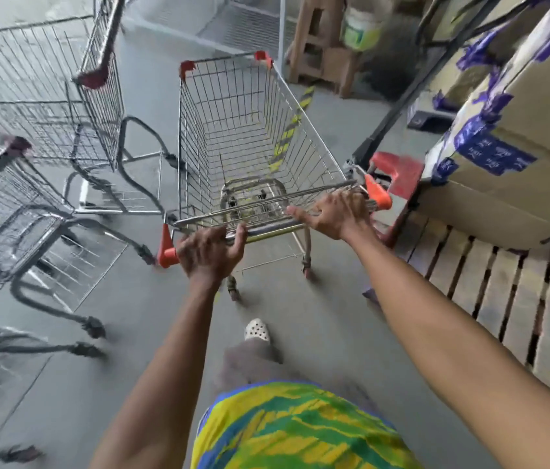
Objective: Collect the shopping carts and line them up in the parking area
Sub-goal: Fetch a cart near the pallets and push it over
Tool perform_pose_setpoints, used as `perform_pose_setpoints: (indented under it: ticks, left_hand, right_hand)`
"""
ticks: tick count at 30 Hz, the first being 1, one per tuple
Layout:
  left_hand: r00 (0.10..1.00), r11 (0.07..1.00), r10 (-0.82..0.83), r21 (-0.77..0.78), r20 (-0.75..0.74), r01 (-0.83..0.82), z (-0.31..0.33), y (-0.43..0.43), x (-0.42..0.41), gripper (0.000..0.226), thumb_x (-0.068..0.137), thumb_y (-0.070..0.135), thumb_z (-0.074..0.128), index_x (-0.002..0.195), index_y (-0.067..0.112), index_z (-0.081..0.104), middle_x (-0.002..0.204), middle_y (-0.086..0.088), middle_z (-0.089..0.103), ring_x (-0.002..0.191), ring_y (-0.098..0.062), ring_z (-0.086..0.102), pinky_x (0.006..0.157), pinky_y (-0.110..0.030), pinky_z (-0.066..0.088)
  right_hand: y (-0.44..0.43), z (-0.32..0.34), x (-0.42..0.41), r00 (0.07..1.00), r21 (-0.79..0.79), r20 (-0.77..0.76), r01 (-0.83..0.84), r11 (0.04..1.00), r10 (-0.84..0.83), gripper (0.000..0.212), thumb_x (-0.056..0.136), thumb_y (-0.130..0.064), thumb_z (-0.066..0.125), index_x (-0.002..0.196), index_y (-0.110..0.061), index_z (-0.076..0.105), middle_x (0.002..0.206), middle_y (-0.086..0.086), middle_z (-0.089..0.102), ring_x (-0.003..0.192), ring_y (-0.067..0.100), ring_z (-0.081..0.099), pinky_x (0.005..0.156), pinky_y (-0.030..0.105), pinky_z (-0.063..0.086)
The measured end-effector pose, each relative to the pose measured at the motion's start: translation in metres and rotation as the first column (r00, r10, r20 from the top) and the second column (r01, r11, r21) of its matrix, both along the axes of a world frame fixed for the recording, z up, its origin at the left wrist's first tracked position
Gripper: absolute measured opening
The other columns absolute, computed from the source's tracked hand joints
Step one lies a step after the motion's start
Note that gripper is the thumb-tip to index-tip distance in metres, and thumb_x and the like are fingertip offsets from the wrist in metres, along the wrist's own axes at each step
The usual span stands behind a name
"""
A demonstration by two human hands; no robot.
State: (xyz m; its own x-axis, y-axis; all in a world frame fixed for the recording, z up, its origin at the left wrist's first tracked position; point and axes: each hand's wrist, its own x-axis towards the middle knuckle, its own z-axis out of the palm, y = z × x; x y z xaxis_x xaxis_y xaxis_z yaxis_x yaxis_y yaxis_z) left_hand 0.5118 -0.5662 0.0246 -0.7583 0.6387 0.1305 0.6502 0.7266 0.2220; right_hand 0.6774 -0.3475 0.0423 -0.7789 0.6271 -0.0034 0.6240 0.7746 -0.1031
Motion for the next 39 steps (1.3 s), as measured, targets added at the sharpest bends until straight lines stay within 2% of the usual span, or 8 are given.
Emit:
perform_pose_setpoints:
  ticks: [5,7,12,16,23,29,35,39]
  left_hand:
    - [0.998,0.999,-0.019,-0.042,0.053,0.021,0.007,0.070,-0.074,0.069,0.093,0.075,0.040,0.070,0.017,0.069,0.073,-0.008,0.070,0.079,-0.031,0.069,0.084,-0.038,0.042]
    - [0.997,0.998,-0.043,-0.050,0.070,0.046,0.015,0.098,-0.094,0.066,0.095,0.072,0.042,0.075,0.016,0.071,0.079,-0.011,0.071,0.084,-0.033,0.068,0.086,-0.038,0.043]
    - [0.999,0.999,0.006,-0.048,0.051,-0.003,0.008,0.184,-0.146,0.064,0.096,0.069,0.043,0.075,0.014,0.069,0.082,-0.011,0.071,0.085,-0.032,0.068,0.084,-0.036,0.041]
    - [0.997,0.996,0.067,-0.063,-0.029,-0.069,0.004,0.257,-0.182,0.063,0.095,0.070,0.045,0.076,0.015,0.071,0.077,-0.008,0.072,0.082,-0.030,0.071,0.082,-0.035,0.043]
    - [0.996,0.995,0.074,-0.071,0.055,-0.070,0.011,0.373,-0.260,0.065,0.097,0.071,0.038,0.082,0.017,0.072,0.086,-0.008,0.073,0.091,-0.031,0.068,0.083,-0.035,0.040]
    - [0.994,0.991,0.094,-0.106,0.056,-0.088,0.015,0.449,-0.319,0.063,0.097,0.069,0.040,0.080,0.018,0.072,0.084,-0.010,0.072,0.087,-0.031,0.068,0.083,-0.038,0.042]
    - [0.997,0.992,0.081,-0.102,-0.001,-0.080,0.006,0.512,-0.378,0.065,0.094,0.070,0.032,0.070,0.020,0.066,0.070,-0.003,0.071,0.069,-0.026,0.069,0.083,-0.040,0.046]
    - [0.997,0.984,0.074,-0.164,0.038,-0.067,0.004,0.547,-0.420,0.061,0.093,0.070,0.035,0.077,0.023,0.070,0.076,-0.001,0.072,0.073,-0.026,0.069,0.085,-0.039,0.046]
  right_hand:
    - [0.073,-0.006,-0.070,0.997,-0.014,0.041,0.060,0.998,-0.060,0.091,0.079,-0.098,0.023,0.050,-0.015,0.051,0.059,0.005,0.059,0.062,0.025,0.060,0.061,0.029,0.035]
    - [0.102,-0.003,-0.095,0.997,-0.020,0.061,0.058,0.998,-0.057,0.093,0.078,-0.098,0.021,0.050,-0.015,0.052,0.058,0.004,0.057,0.062,0.025,0.058,0.063,0.030,0.039]
    - [0.192,-0.004,-0.154,0.999,-0.004,0.036,0.013,1.000,-0.013,0.091,0.081,-0.095,0.025,0.047,-0.015,0.050,0.052,0.000,0.050,0.058,0.022,0.056,0.063,0.030,0.034]
    - [0.272,-0.005,-0.202,0.997,0.002,0.063,-0.035,0.999,0.035,0.098,0.077,-0.098,0.013,0.054,-0.014,0.057,0.055,0.002,0.050,0.059,0.021,0.054,0.064,0.031,0.033]
    - [0.400,-0.002,-0.295,0.987,-0.001,0.149,-0.061,0.998,0.061,0.105,0.072,-0.102,0.006,0.060,-0.017,0.066,0.064,0.007,0.060,0.066,0.025,0.058,0.068,0.035,0.040]
    - [0.474,0.011,-0.362,0.982,-0.034,0.165,-0.083,0.996,0.087,0.102,0.073,-0.100,0.005,0.059,-0.019,0.065,0.057,0.001,0.049,0.064,0.024,0.055,0.064,0.033,0.034]
    - [0.536,0.020,-0.423,0.982,-0.019,0.140,-0.124,0.992,0.126,0.080,0.084,-0.092,0.024,0.048,-0.025,0.051,0.070,0.003,0.061,0.076,0.026,0.066,0.067,0.032,0.037]
    - [0.572,0.021,-0.468,0.982,0.026,0.151,-0.119,0.993,0.113,0.097,0.075,-0.092,0.010,0.074,-0.018,0.073,0.092,0.007,0.074,0.093,0.028,0.070,0.073,0.032,0.039]
